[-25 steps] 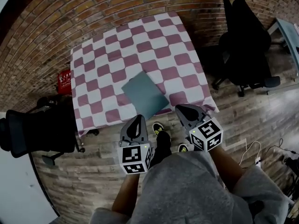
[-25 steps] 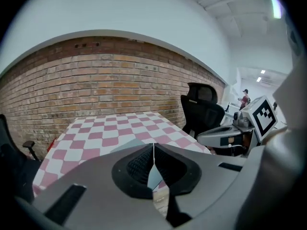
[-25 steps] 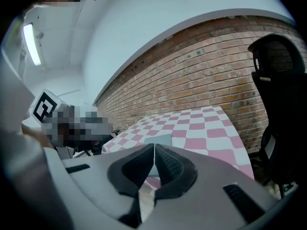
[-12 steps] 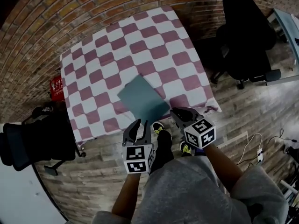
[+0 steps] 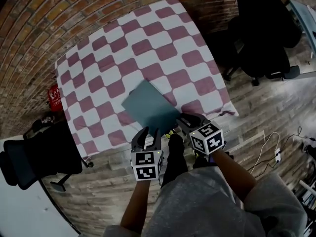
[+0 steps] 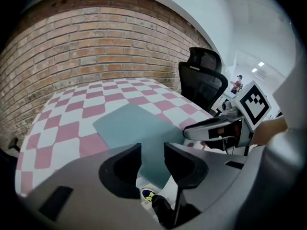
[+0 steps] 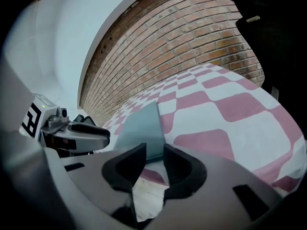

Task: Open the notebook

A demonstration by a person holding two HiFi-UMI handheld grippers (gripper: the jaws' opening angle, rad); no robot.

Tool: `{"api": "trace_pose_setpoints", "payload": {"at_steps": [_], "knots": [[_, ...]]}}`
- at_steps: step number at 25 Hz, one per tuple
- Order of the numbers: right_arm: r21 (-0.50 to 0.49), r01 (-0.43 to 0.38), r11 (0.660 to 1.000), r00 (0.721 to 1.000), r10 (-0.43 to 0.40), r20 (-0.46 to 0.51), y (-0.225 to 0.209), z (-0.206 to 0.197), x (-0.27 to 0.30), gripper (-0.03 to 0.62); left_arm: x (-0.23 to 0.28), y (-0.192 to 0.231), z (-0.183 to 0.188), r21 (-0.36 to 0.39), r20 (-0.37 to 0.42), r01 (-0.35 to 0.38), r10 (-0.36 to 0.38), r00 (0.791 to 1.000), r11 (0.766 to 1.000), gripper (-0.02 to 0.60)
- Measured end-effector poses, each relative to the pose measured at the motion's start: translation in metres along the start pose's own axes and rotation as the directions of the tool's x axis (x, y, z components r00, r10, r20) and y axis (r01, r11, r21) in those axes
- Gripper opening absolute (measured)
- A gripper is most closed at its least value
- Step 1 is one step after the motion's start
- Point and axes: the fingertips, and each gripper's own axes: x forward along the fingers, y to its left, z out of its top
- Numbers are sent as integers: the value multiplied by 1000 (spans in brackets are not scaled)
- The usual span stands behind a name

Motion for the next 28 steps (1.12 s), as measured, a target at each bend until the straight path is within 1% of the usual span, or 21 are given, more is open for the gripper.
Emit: {"api": "trace_pose_setpoints", "payload": {"at_steps": [5,6,11,14,15,19,21,24,25,26,28], "knots": [[41,41,998,999,-41,3,-6,-2,0,120,8,3,-8,13,-40,16,-16,999,1000,146],[51,38,998,999,-38,2,-8,-3,1,121,9,3,-9,15,-44,19,-18,999,1000,146],[98,-44,994,999,44,8,-3,-2,2,120,13,4,-11,-4,-54,45,-45,997,999,146],[159,-122,980,992,116,42,-1,2,-5,120,16,1,-13,-12,-59,64,-65,996,998,146],[161,-125,979,992,120,36,-2,1,-5,120,16,0,-14,-13,-60,68,-68,996,998,146],[143,-61,988,998,64,-19,-6,-8,2,113,14,-1,-18,-13,-66,74,-75,995,997,146],[181,-60,982,998,66,-25,-6,-7,3,112,14,-3,-19,-12,-66,80,-81,995,997,146],[250,-91,964,995,96,-7,-7,-6,0,103,13,-4,-19,-11,-64,86,-86,994,996,146],[255,-87,963,996,92,-7,-8,-6,0,103,12,-4,-18,-10,-64,86,-87,994,996,146],[248,-74,966,997,80,-15,-9,-7,1,79,12,-4,-18,-9,-63,86,-87,994,996,146],[230,-39,972,998,51,-43,-10,-9,3,77,12,-3,-19,-9,-63,88,-89,994,996,146]]}}
